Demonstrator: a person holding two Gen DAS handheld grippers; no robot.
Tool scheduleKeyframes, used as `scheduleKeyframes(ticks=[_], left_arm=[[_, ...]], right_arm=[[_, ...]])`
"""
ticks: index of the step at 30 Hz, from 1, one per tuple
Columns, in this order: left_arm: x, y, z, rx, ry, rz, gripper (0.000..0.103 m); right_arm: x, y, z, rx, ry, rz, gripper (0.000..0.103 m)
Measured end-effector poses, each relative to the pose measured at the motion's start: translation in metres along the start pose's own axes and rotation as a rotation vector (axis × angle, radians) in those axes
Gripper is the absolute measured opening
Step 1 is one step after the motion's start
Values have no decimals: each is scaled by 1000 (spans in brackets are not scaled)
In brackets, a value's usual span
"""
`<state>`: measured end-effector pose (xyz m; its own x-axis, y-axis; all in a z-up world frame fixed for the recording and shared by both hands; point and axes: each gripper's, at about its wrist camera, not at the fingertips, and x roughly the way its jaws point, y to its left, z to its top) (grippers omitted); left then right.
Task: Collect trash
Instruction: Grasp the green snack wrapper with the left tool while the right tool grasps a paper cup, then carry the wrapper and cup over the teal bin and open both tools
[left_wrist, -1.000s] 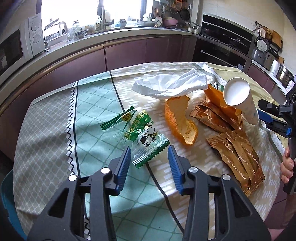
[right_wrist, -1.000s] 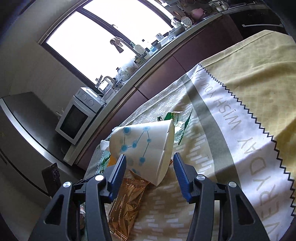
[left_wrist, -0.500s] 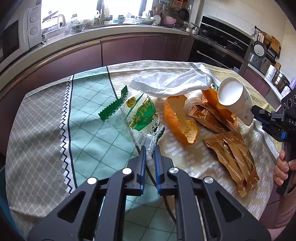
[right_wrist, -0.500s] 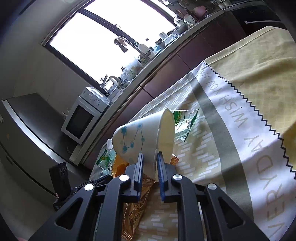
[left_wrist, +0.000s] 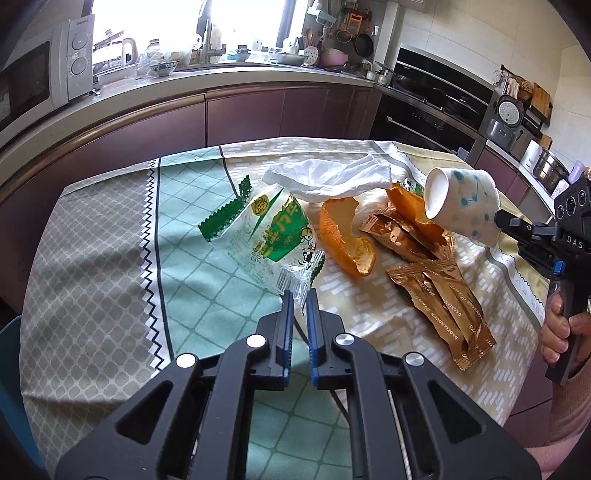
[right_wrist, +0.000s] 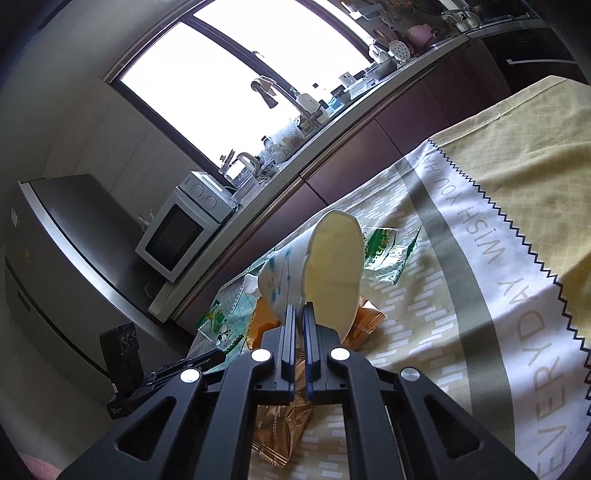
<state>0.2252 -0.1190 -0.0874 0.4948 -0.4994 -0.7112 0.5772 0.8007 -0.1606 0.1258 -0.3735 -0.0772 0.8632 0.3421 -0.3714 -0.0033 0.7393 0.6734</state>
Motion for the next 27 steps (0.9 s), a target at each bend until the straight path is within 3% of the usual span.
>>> scheduleKeyframes(ticks=[15, 27], left_arm=[[-73, 24, -29, -44, -81, 23, 8], [-128, 58, -52, -75, -138, 109, 7]], right_arm=[[-9, 46, -8, -95, 3, 48, 2], [35, 114, -28, -196, 100, 169, 2]])
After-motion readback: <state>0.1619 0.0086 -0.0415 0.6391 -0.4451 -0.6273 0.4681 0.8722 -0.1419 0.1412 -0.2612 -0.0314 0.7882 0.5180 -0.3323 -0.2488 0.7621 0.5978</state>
